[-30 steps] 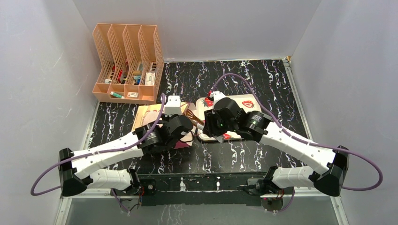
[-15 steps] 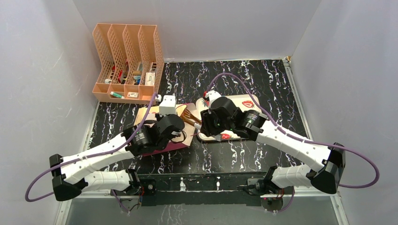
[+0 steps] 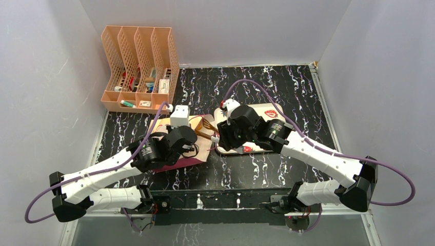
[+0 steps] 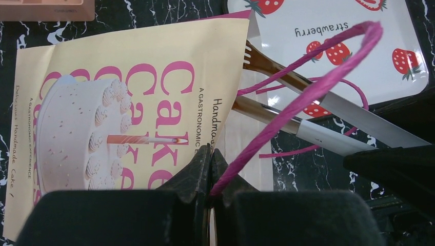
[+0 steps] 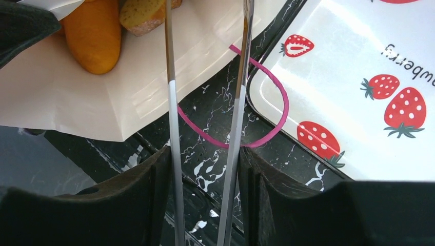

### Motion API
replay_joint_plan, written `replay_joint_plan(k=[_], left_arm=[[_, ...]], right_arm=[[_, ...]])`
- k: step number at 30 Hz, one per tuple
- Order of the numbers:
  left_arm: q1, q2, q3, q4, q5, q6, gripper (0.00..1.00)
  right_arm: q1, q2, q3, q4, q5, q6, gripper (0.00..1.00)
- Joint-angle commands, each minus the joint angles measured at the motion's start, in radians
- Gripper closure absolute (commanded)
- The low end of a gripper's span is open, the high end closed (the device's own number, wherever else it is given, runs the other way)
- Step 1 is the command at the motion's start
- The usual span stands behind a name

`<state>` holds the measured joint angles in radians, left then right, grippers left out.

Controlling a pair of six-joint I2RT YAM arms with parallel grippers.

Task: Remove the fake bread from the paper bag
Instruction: Take out the fake bread from the paper bag.

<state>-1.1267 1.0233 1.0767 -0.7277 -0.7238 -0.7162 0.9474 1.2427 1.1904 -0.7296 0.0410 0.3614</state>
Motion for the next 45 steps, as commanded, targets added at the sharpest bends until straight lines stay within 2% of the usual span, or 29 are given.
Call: replay_joint_plan(k=[1,12,16,18,21,22,30,36,45], left_arm=[[0.001,-0.027,-0.004,0.006,0.04,0.017,1.0],[0.001,-0.073,-0.027,0.029,0.075,0.025,1.0],[0.001,-0.076,-0.03,0.031,0.077,0.024,1.0],[0.001,-0.078,-0.031,0.032,0.076,0.023,1.0],[0.001,-0.076,-0.026,0.02,0.061,0.014,1.0],[0.001,-0.073,-0.022,0.011,0.052,0.006,1.0],[0.002,-0.016,0.024,-0.107,-0.072,-0.099,1.0],[0.001,0.063,0.07,-0.269,-0.182,-0.271,1.0],[0.002,0.144,0.088,-0.387,-0.251,-0.411,1.0]], right_arm=[[0.004,-0.019,0.023,0.11,-0.025,-0.059,0.54],[0.003,0.03,-0.019,0.193,-0.07,-0.134,0.53],[0.004,0.039,-0.049,0.231,-0.08,-0.134,0.57],[0.004,0.042,-0.058,0.236,-0.084,-0.129,0.68],[0.004,0.041,-0.064,0.23,-0.096,-0.121,0.97],[0.004,0.04,-0.061,0.222,-0.097,-0.119,1.0],[0.004,0.009,-0.029,0.145,-0.066,-0.093,1.0],[0.003,-0.041,-0.018,0.087,-0.042,-0.067,1.0],[0.004,-0.097,0.006,-0.004,0.012,-0.027,1.0]])
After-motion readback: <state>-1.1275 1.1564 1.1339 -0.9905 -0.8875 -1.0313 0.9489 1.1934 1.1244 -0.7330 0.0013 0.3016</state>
